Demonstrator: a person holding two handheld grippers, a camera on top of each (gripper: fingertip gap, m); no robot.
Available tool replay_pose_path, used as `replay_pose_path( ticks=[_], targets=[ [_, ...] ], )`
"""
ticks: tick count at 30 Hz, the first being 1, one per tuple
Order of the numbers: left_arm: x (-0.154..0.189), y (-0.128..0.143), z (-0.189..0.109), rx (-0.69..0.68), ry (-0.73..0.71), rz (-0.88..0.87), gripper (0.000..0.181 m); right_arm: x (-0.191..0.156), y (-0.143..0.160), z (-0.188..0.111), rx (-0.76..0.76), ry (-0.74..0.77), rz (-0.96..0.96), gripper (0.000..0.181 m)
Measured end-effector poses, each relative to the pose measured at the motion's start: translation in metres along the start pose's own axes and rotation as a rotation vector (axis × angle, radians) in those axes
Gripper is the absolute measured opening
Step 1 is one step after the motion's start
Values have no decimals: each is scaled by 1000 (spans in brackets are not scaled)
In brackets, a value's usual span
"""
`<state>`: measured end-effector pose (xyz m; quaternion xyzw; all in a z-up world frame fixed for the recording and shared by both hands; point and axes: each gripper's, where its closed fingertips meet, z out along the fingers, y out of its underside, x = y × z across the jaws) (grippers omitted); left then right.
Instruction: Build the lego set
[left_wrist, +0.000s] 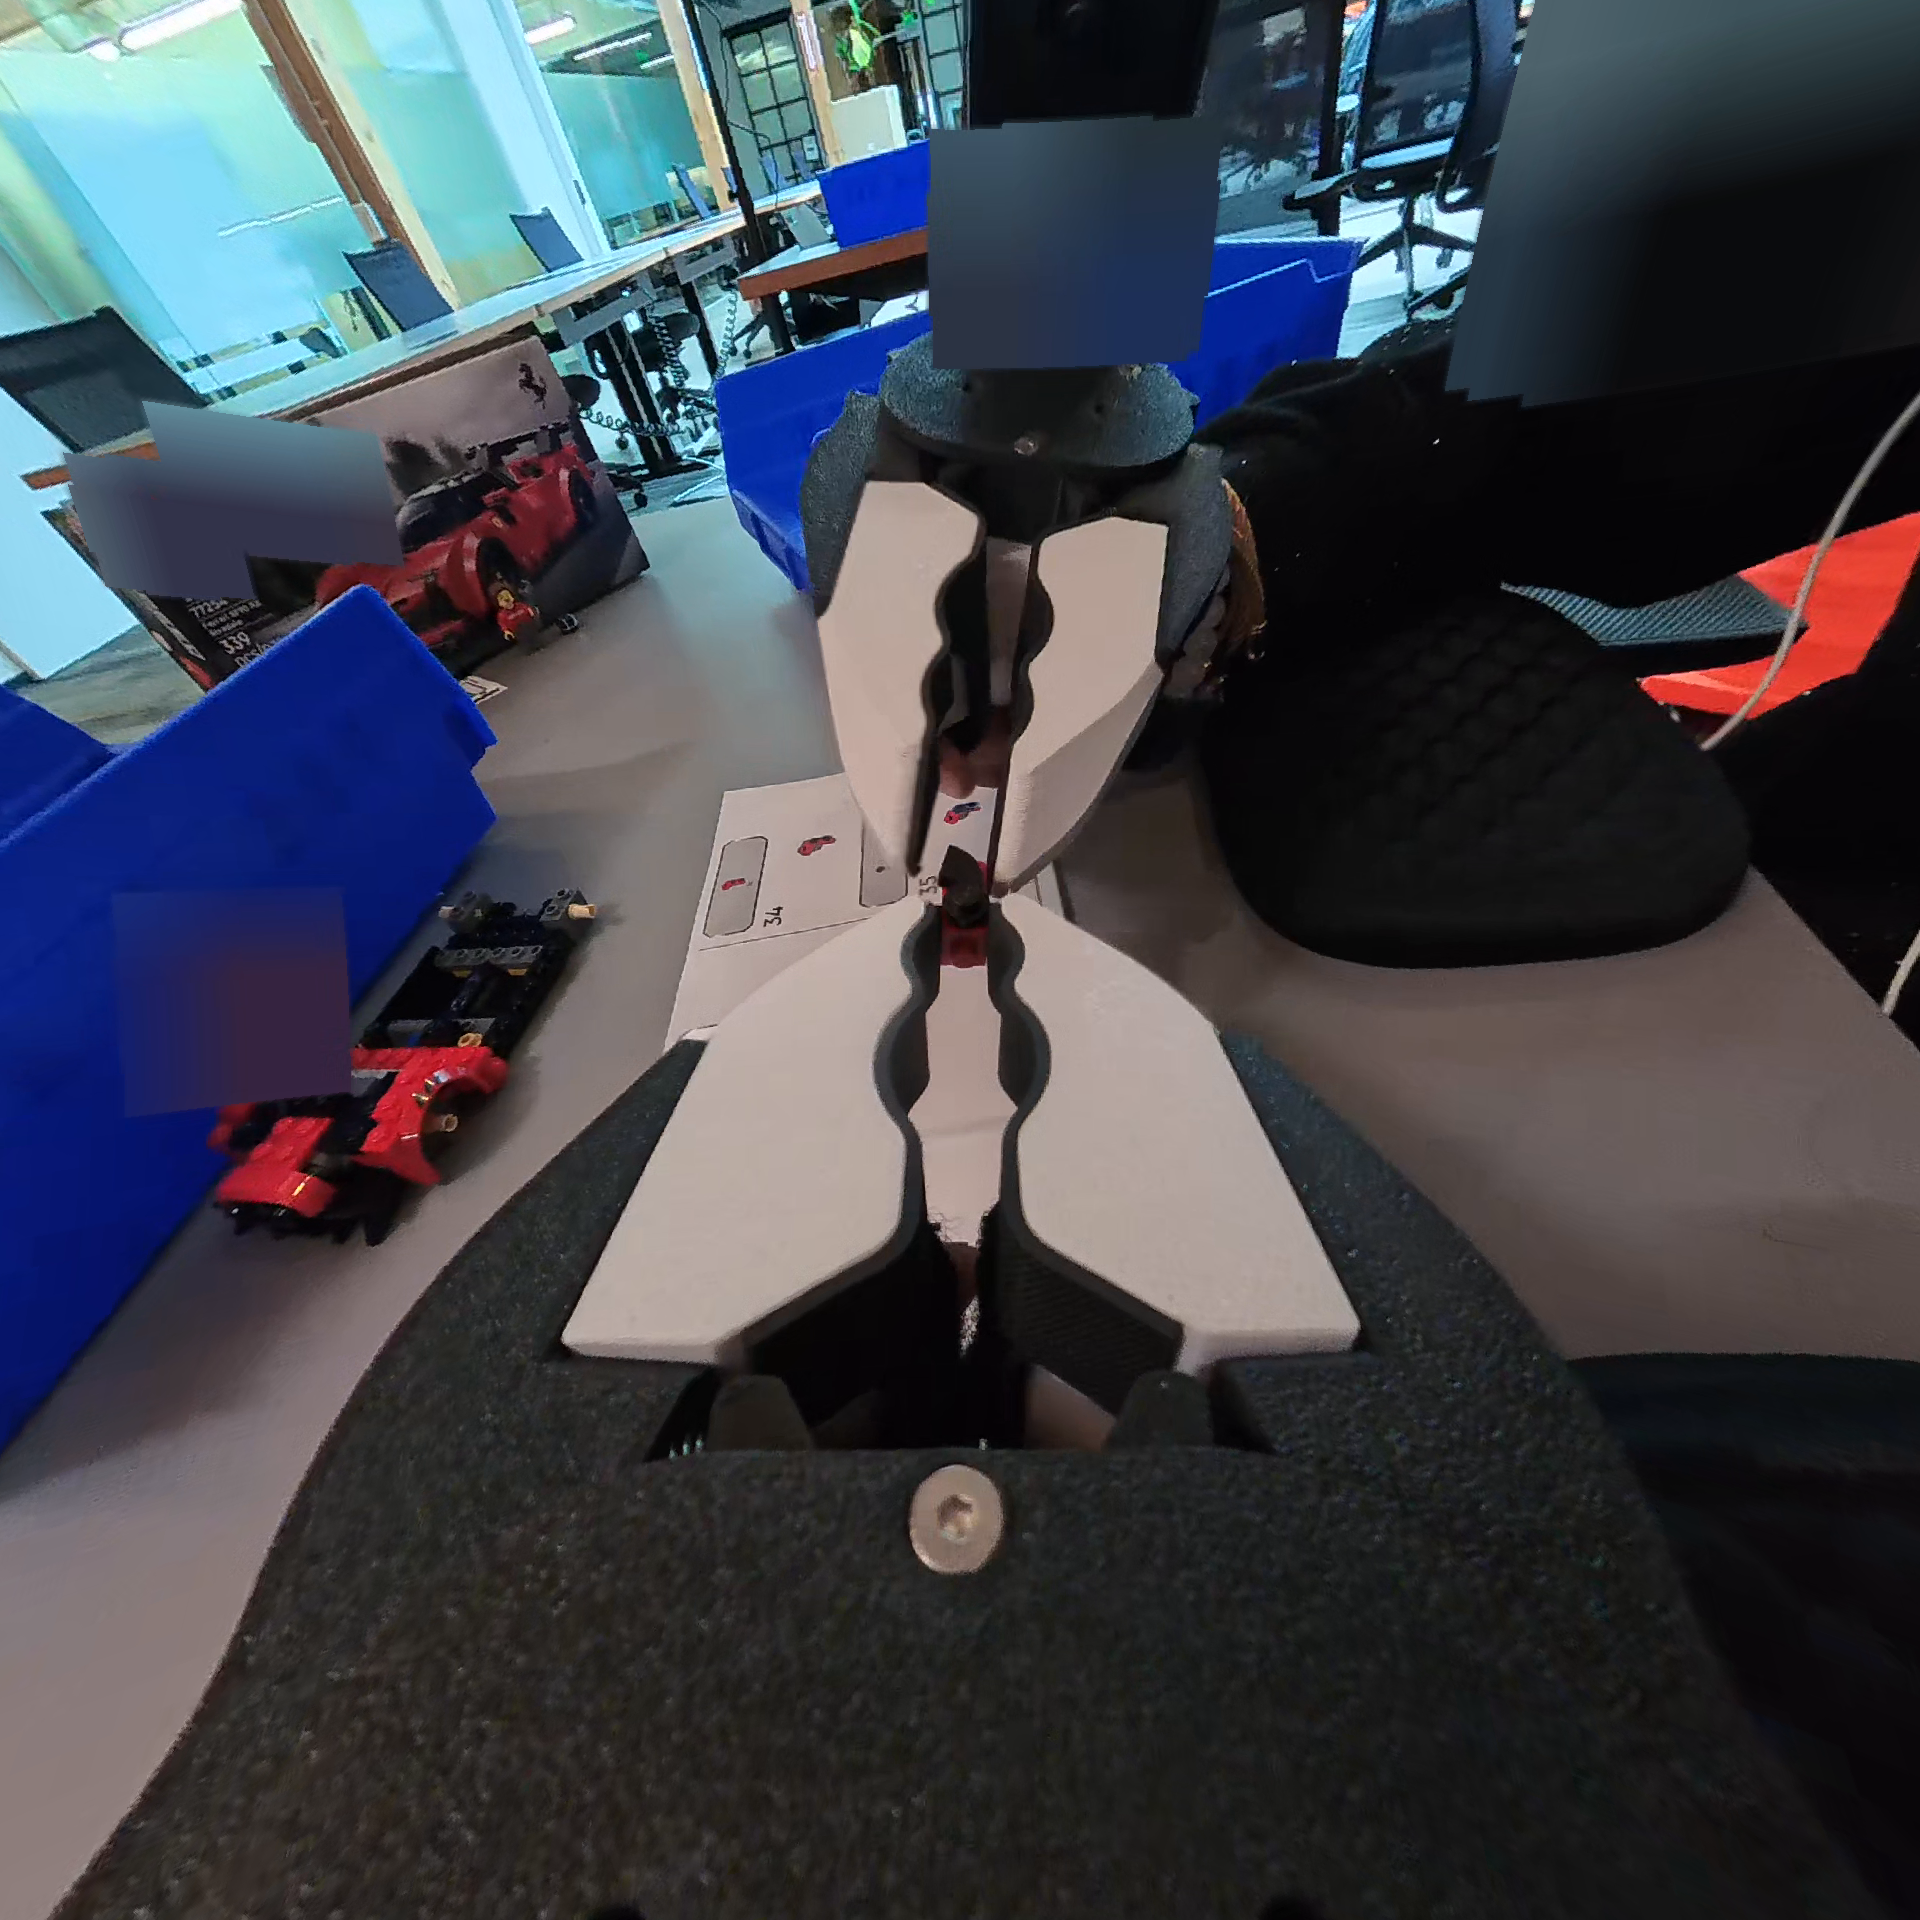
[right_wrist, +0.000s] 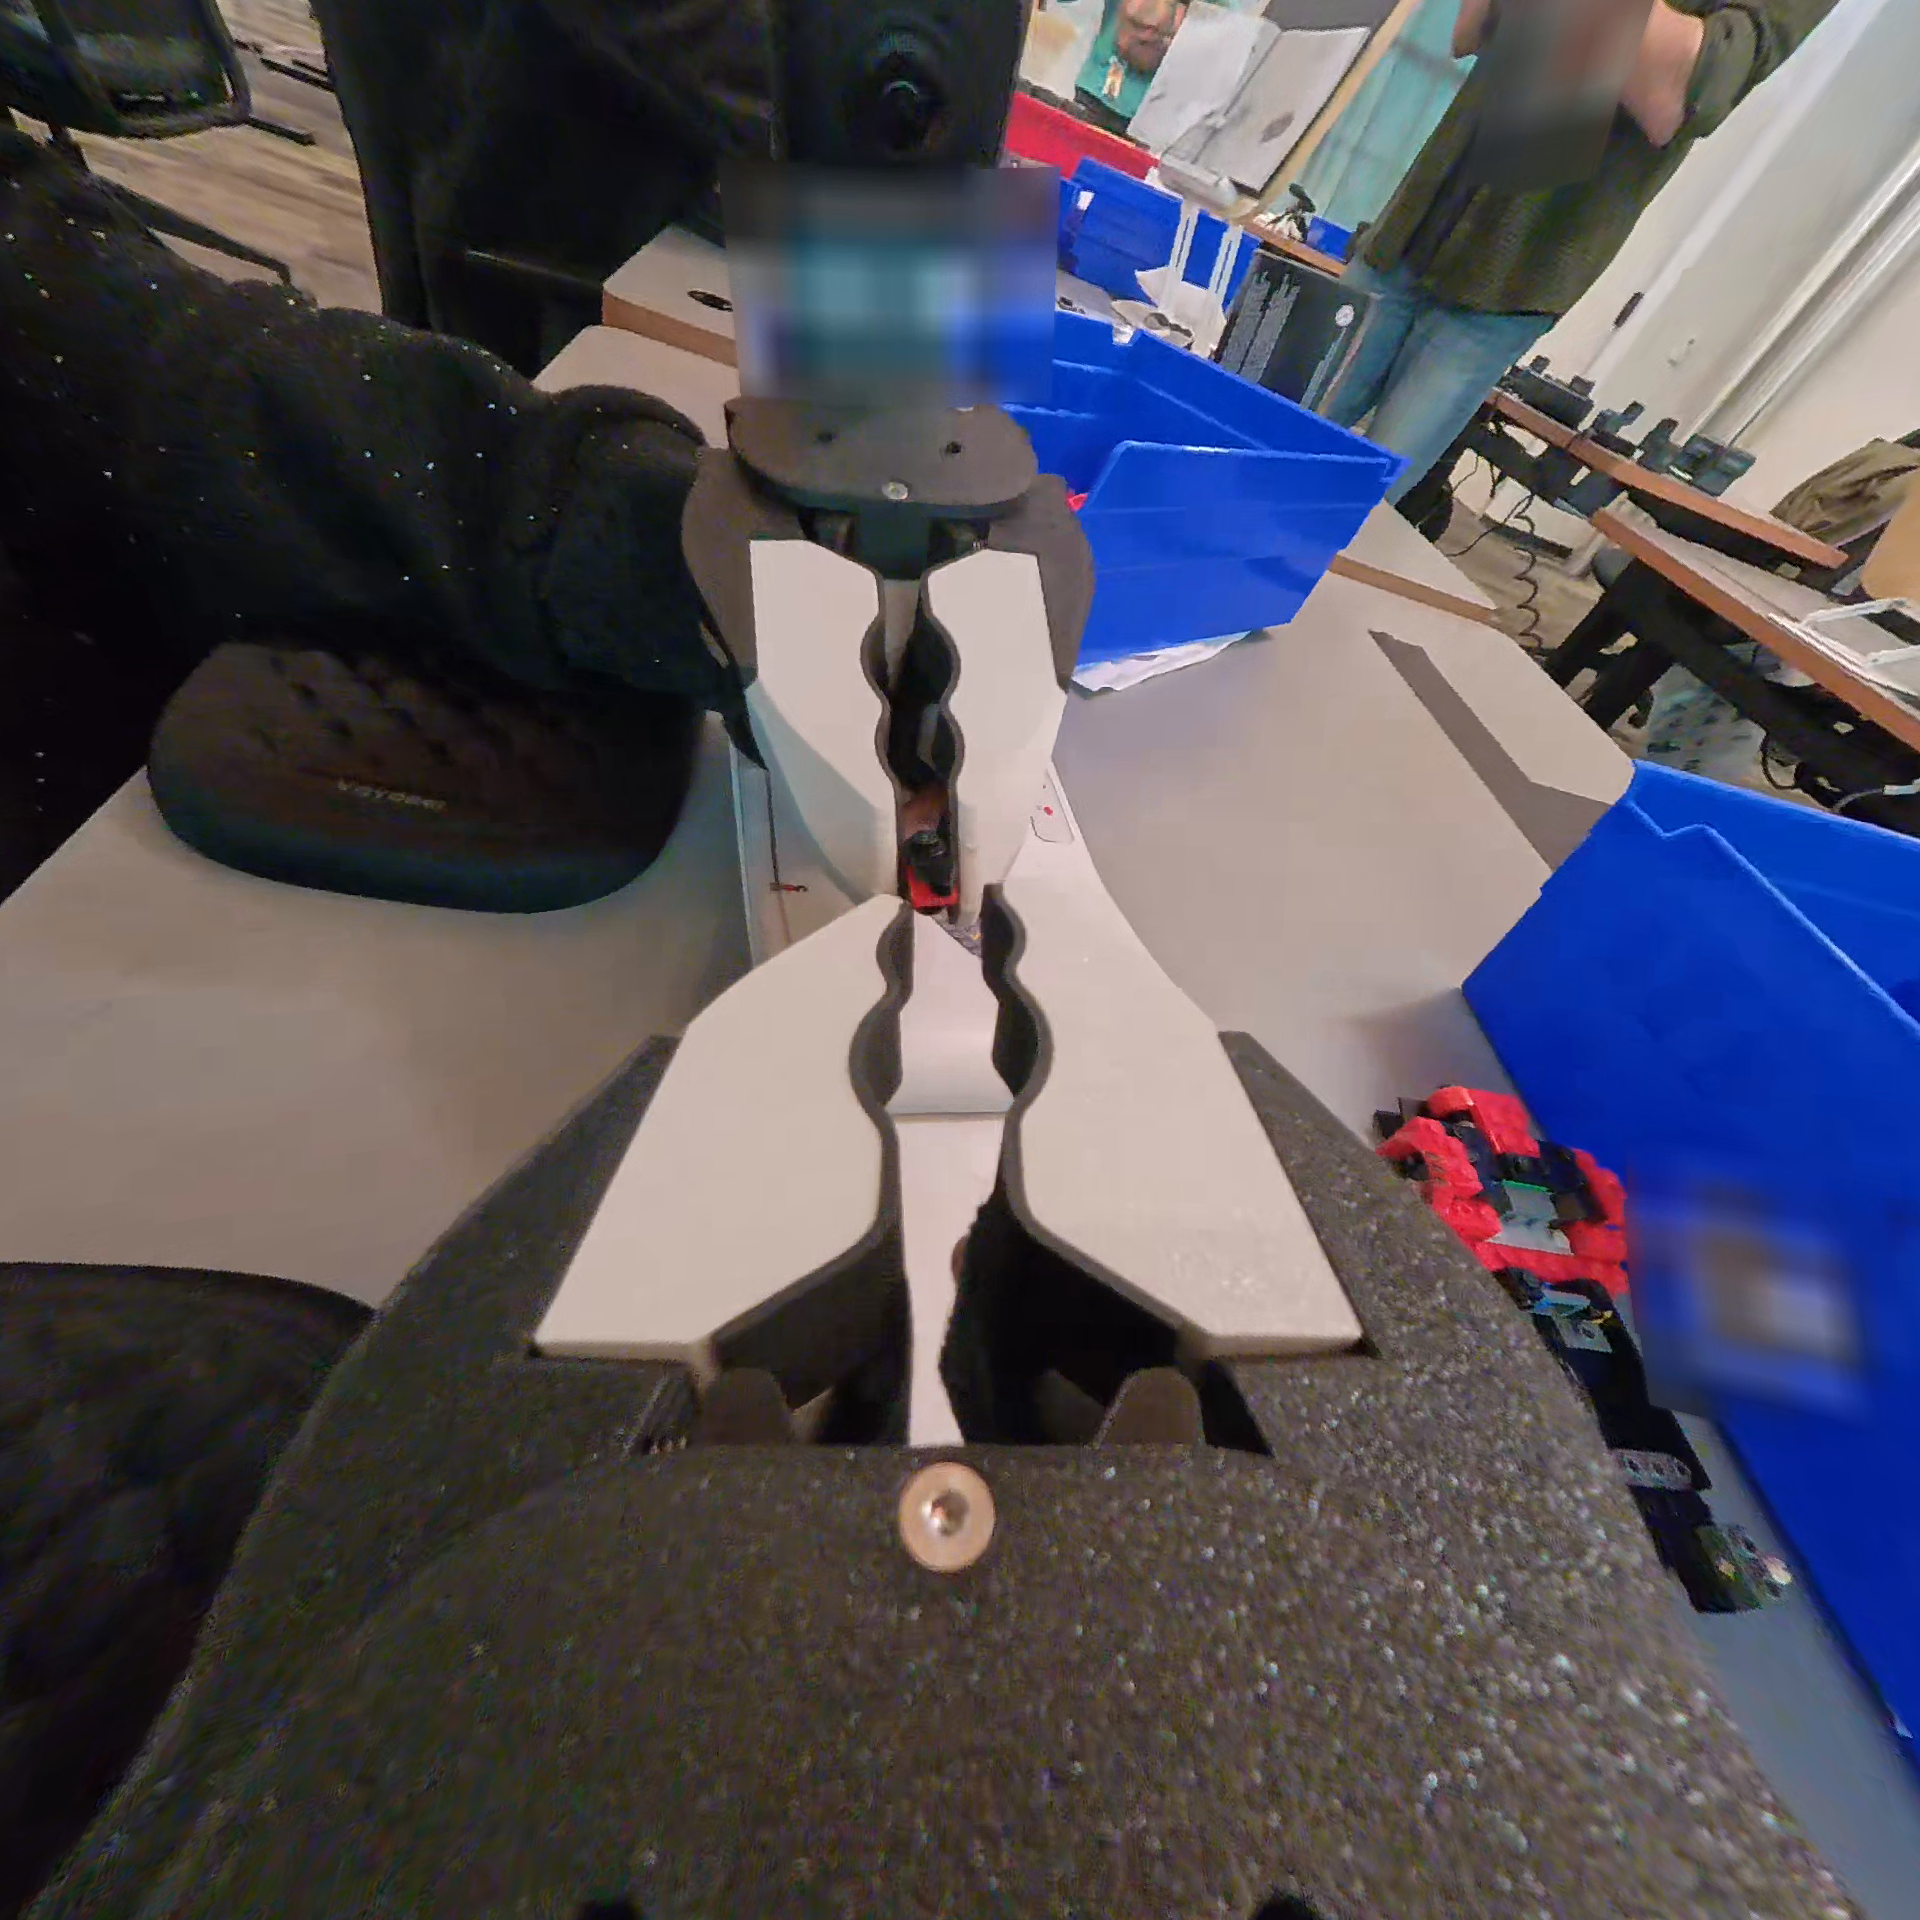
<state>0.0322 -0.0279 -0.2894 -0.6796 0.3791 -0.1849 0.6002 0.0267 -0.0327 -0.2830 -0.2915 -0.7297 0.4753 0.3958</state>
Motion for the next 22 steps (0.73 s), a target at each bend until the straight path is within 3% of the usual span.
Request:
replay_pose_path(
  ticks=[11, 22],
  targets=[
    [0, 5, 3, -39, -9, 27, 8, -3, 2, 3, -20, 1, -45, 8],
    [12, 11, 6, -65, 77, -12, 8, -14, 7, 2, -16, -57, -56, 8]
  ],
)
